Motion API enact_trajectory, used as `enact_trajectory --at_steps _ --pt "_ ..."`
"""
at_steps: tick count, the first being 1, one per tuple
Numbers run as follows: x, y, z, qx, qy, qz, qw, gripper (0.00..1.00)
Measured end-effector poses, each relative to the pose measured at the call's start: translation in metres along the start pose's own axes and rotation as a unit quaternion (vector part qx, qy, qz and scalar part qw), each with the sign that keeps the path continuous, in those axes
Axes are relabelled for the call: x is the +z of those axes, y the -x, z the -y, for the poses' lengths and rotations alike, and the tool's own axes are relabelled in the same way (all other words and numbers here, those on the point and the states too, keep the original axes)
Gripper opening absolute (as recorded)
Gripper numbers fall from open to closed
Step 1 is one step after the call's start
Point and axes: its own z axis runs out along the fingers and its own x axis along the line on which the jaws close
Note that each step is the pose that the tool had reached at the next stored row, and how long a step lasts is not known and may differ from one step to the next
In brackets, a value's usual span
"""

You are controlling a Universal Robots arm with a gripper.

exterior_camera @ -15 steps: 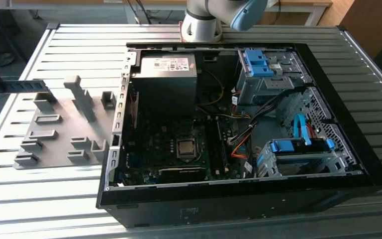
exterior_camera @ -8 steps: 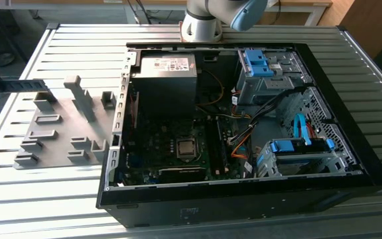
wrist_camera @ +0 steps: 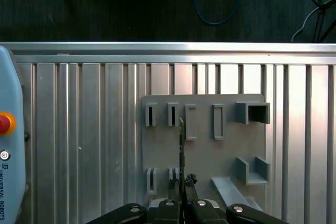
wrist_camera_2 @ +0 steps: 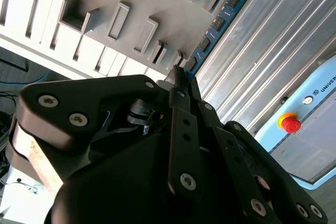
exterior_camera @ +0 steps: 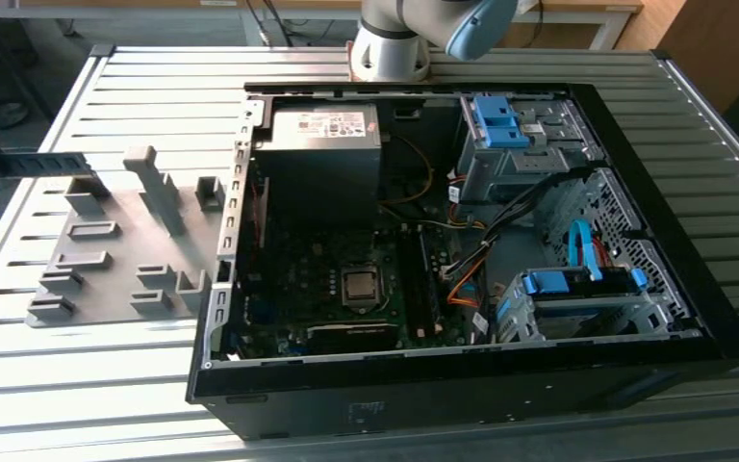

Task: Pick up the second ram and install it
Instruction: 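Pick up the second ram and move it above second insertion slot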

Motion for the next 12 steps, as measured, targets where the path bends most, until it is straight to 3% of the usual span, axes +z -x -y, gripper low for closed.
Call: enact_trajectory --at_steps 12 --pt "-0.0026 0.0000 0.0001 0.000 0.0000 0.0000 1.0000 0.14"
